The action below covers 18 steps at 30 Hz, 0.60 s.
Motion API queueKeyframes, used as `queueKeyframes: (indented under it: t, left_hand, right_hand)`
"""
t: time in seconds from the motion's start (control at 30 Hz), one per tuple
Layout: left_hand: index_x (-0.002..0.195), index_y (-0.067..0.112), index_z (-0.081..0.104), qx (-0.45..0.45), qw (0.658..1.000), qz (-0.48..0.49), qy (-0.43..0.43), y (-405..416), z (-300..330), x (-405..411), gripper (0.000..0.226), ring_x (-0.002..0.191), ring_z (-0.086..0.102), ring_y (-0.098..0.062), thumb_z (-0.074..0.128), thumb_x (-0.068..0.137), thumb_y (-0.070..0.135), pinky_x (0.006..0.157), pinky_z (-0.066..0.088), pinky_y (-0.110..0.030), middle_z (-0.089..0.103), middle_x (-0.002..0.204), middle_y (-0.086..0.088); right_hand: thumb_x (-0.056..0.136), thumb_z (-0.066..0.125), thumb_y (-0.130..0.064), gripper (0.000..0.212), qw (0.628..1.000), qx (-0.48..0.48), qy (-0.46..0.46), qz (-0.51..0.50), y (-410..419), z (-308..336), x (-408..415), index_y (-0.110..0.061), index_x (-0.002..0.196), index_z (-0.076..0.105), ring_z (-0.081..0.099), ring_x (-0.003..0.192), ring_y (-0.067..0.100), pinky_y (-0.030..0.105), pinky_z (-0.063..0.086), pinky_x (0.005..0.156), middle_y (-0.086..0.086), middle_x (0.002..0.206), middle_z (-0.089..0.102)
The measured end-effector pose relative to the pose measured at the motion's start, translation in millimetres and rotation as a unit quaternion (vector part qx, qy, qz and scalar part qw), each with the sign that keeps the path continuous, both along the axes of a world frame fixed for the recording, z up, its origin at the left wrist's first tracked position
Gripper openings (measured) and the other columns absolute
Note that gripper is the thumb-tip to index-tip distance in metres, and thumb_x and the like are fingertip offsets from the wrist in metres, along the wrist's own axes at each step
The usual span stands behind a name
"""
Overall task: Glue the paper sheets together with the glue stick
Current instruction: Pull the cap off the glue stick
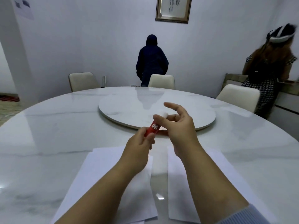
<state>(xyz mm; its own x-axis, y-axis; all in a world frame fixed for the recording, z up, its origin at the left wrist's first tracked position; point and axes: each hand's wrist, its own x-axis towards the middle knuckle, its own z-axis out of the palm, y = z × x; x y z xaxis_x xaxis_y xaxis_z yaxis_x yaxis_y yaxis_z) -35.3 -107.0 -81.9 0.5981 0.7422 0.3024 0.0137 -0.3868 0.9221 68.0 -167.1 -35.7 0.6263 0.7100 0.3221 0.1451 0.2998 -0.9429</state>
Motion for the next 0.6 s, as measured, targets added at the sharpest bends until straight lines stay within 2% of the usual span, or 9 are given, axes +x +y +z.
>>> queueKeyframes:
  t: [0.07,0.17,0.23,0.3,0.37,0.43,0.5,0.53,0.6]
  left_hand:
    - [0.098,0.018,0.061,-0.076,0.995,-0.057,-0.029,-1,2,-7,0.025,0.071,0.048,-0.015,0.037,0.099,0.024,0.071,0.043,-0.031,0.056,0.074,0.001]
    - [0.099,0.020,0.066,-0.147,0.983,-0.103,-0.041,-4,1,-15,0.029,0.079,0.055,-0.018,0.038,0.099,0.026,0.085,0.047,-0.034,0.064,0.082,-0.002]
    - [0.102,0.017,0.067,-0.158,0.979,-0.116,-0.046,-5,0,-16,0.027,0.081,0.058,-0.017,0.041,0.097,0.025,0.086,0.048,-0.032,0.068,0.090,-0.002]
    - [0.103,0.015,0.067,-0.163,0.978,-0.123,-0.039,-6,-1,-16,0.025,0.082,0.060,-0.016,0.045,0.096,0.024,0.086,0.051,-0.031,0.069,0.092,-0.003]
    - [0.105,0.014,0.066,-0.193,0.970,-0.138,-0.053,-6,-1,-15,0.025,0.080,0.061,-0.017,0.046,0.094,0.024,0.087,0.052,-0.031,0.068,0.087,-0.005]
    - [0.109,0.013,0.065,-0.238,0.956,-0.150,-0.082,-5,0,-16,0.025,0.074,0.060,-0.018,0.048,0.093,0.022,0.083,0.051,-0.033,0.068,0.082,-0.008]
    - [0.110,0.014,0.063,-0.255,0.950,-0.153,-0.099,-4,2,-17,0.024,0.069,0.061,-0.019,0.050,0.092,0.019,0.076,0.050,-0.033,0.071,0.084,-0.012]
    - [0.110,0.014,0.063,-0.252,0.951,-0.152,-0.096,-4,1,-17,0.023,0.069,0.063,-0.020,0.052,0.091,0.019,0.074,0.051,-0.033,0.072,0.087,-0.014]
    - [0.110,0.015,0.063,-0.241,0.955,-0.154,-0.076,-5,0,-16,0.023,0.074,0.068,-0.023,0.054,0.090,0.020,0.072,0.053,-0.032,0.073,0.096,-0.013]
  right_hand:
    - [0.080,0.070,-0.003,0.030,0.992,0.035,0.091,0.077,-3,-7,0,-0.021,0.104,0.066,0.068,0.079,0.022,0.032,0.058,0.072,0.007,0.084,0.067]
    - [0.085,0.061,-0.013,0.023,0.978,0.037,0.116,0.167,-4,-15,-1,-0.020,0.106,0.069,0.068,0.094,0.020,0.032,0.053,0.080,0.004,0.100,0.074]
    - [0.075,0.069,-0.023,0.026,0.984,0.040,0.103,0.143,-2,-17,-3,-0.018,0.101,0.071,0.062,0.077,0.015,0.031,0.048,0.067,0.000,0.086,0.070]
    - [0.065,0.076,-0.024,0.029,0.992,0.045,0.084,0.087,-1,-16,-5,-0.016,0.093,0.073,0.054,0.064,0.013,0.026,0.047,0.056,-0.003,0.068,0.059]
    - [0.069,0.074,-0.020,0.030,0.991,0.050,0.091,0.082,-2,-17,-1,-0.019,0.099,0.072,0.057,0.065,0.013,0.024,0.051,0.059,-0.002,0.070,0.063]
    - [0.082,0.064,-0.019,0.026,0.988,0.051,0.097,0.114,-6,-18,4,-0.025,0.107,0.068,0.066,0.077,0.016,0.027,0.054,0.071,0.003,0.086,0.074]
    - [0.090,0.057,-0.019,0.018,0.988,0.036,0.086,0.122,-8,-19,5,-0.024,0.103,0.068,0.067,0.084,0.019,0.030,0.053,0.078,0.005,0.096,0.076]
    - [0.087,0.060,-0.023,0.015,0.990,0.030,0.082,0.113,-8,-21,4,-0.022,0.098,0.070,0.066,0.081,0.017,0.030,0.052,0.077,-0.001,0.093,0.076]
    - [0.072,0.072,-0.029,0.017,0.994,0.028,0.077,0.074,-6,-23,2,-0.021,0.086,0.072,0.061,0.071,0.012,0.027,0.051,0.070,-0.010,0.074,0.069]
